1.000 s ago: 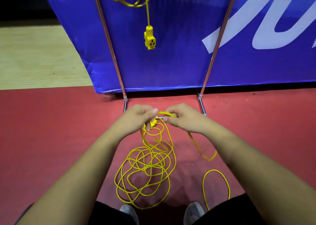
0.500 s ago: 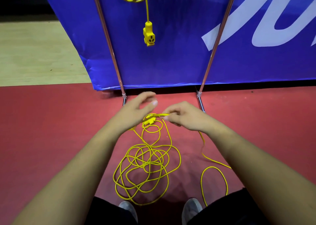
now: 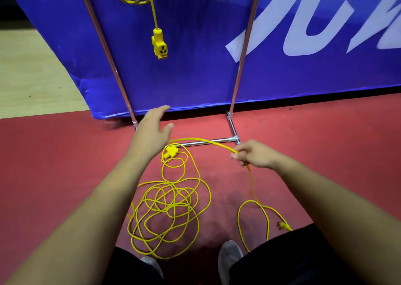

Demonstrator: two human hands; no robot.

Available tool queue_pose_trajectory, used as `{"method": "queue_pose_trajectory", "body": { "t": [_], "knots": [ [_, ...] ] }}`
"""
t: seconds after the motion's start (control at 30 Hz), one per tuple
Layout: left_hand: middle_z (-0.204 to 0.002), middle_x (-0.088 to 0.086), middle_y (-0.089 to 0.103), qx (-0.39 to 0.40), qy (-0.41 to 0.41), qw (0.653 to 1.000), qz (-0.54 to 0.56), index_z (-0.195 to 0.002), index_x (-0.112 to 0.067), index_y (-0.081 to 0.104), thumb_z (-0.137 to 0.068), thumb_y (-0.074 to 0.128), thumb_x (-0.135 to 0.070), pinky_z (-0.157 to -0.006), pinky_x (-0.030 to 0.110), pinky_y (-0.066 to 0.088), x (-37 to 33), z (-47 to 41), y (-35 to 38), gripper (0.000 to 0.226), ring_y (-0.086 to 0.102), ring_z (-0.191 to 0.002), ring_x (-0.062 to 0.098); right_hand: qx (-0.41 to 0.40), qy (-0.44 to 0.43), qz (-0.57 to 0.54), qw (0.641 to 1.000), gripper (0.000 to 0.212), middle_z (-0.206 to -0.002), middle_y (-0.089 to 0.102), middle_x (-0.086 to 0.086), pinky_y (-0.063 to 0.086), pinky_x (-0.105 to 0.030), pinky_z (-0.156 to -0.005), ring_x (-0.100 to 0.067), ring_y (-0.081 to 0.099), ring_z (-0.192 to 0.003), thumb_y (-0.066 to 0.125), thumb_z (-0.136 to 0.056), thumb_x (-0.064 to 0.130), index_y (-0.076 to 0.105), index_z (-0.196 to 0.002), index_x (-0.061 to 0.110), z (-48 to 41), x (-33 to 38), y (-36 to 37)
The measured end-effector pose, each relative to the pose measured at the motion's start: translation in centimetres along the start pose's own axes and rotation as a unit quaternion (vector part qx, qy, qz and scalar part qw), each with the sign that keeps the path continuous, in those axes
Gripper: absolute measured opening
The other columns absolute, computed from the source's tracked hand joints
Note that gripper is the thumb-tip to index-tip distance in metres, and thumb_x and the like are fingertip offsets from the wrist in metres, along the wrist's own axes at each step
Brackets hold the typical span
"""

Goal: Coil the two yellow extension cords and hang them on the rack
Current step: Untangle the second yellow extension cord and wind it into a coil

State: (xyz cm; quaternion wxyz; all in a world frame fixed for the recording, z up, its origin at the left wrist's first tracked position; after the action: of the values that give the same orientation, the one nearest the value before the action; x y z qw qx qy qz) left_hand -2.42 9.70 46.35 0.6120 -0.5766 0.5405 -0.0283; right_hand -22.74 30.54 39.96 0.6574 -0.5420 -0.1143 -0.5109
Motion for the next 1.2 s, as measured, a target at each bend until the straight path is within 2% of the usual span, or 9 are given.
{"method": "queue_pose_trajectory", "body": {
  "t": [0.13,0.23,0.33,0.5,0.63,0.77,0.9,1.0,1.2],
  "knots": [
    [-0.13,-0.005,0.057,0.177,0.086,0.975,0.102,-0.13,-0.021,0.053,-0.096,0.052,-0.037,-0.105,0.023,0.034,-5.8,1.4,5.4,0.038,0.049,-0.122,0.006,-0.01,-0.108,0.011,0.994,0.017,-0.053,0.051,-0.003,0.034,-0.018,-0.044,-0.003,0.042,-0.041,0.063,-0.092,0.016,0.07,-0.086,0.002,1.5,6.2,-1.1],
    [-0.079,-0.005,0.072,0.239,0.064,0.965,0.089,-0.089,-0.024,0.063,-0.095,0.043,-0.046,-0.072,0.032,0.051,-7.2,1.9,7.4,0.03,0.064,-0.072,0.009,-0.051,-0.143,-0.014,0.988,0.015,-0.054,0.051,-0.004,0.035,-0.019,-0.046,-0.005,0.042,-0.044,0.063,-0.092,0.016,0.07,-0.087,0.003,2.1,7.3,-2.9],
    [-0.059,-0.002,0.064,0.146,0.028,0.975,0.168,-0.07,-0.02,0.055,-0.097,0.047,-0.031,-0.056,0.027,0.041,-7.7,0.7,6.6,0.031,0.052,-0.049,0.0,-0.025,-0.107,-0.069,0.992,0.011,-0.063,0.061,-0.005,0.045,-0.021,-0.058,-0.011,0.055,-0.058,0.065,-0.09,0.015,0.066,-0.085,0.006,1.9,4.0,-3.6],
    [-0.048,-0.008,0.057,-0.014,-0.113,0.955,0.275,-0.07,-0.017,0.054,-0.094,0.045,-0.031,-0.068,0.03,0.041,-4.7,-0.9,5.1,0.03,0.065,-0.062,0.014,0.058,0.052,0.067,0.995,0.02,-0.072,0.064,-0.006,0.041,-0.024,-0.063,-0.011,0.052,-0.063,0.06,-0.09,0.007,0.062,-0.072,0.015,1.2,-5.8,-1.5],
    [-0.112,0.01,0.063,-0.009,-0.064,0.998,-0.005,-0.116,-0.008,0.058,-0.089,0.059,-0.013,-0.092,0.028,0.038,-2.5,-0.9,4.9,0.028,0.056,-0.113,0.028,0.039,0.042,0.016,0.998,0.025,-0.062,0.06,-0.003,0.042,-0.022,-0.056,-0.013,0.054,-0.056,0.06,-0.093,0.012,0.061,-0.068,0.012,1.0,-5.4,-0.9],
    [-0.135,-0.001,0.051,0.135,0.102,0.985,0.04,-0.135,-0.014,0.048,-0.094,0.058,-0.025,-0.108,0.024,0.027,-4.8,0.2,7.2,0.044,0.043,-0.13,0.014,-0.02,-0.106,0.0,0.994,0.017,-0.057,0.045,0.001,0.038,-0.025,-0.053,-0.013,0.044,-0.053,0.06,-0.094,0.017,0.067,-0.083,0.005,1.1,1.5,-0.9],
    [-0.076,-0.006,0.067,0.283,0.064,0.954,0.081,-0.085,-0.024,0.062,-0.093,0.049,-0.044,-0.064,0.027,0.043,-5.5,1.0,8.3,0.025,0.055,-0.065,0.004,-0.059,-0.176,-0.063,0.981,0.01,-0.048,0.051,0.014,0.038,-0.025,-0.054,-0.003,0.041,-0.051,0.064,-0.091,0.016,0.074,-0.089,0.016,1.1,5.2,-0.8],
    [-0.058,-0.001,0.055,0.202,0.027,0.969,0.14,-0.067,-0.019,0.056,-0.089,0.047,-0.042,-0.052,0.027,0.035,-5.0,0.2,6.8,0.033,0.045,-0.052,0.009,-0.033,-0.161,-0.098,0.982,0.008,-0.055,0.059,0.006,0.046,-0.032,-0.057,-0.012,0.051,-0.054,0.065,-0.091,0.017,0.071,-0.086,0.016,0.1,4.5,-0.4],
    [-0.063,0.004,0.061,-0.049,-0.118,0.965,0.23,-0.077,-0.011,0.062,-0.096,0.047,-0.034,-0.064,0.03,0.038,-1.5,-1.5,2.7,0.033,0.053,-0.065,0.018,0.089,0.033,0.078,0.992,0.023,-0.077,0.07,-0.011,0.052,-0.036,-0.078,-0.015,0.06,-0.068,0.061,-0.086,0.006,0.065,-0.067,0.017,-1.3,-3.7,0.9]
  ]
}}
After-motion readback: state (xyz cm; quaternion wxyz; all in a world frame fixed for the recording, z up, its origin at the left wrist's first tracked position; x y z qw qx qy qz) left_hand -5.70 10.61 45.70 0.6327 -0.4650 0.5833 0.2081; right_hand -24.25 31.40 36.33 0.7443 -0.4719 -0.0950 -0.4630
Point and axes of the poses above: each hand's wrist, its own z-axis away from the middle knuckle, its own y-axis out of the palm, x = y × z, the point moved 3 cm from there along -z, towards the middle knuckle
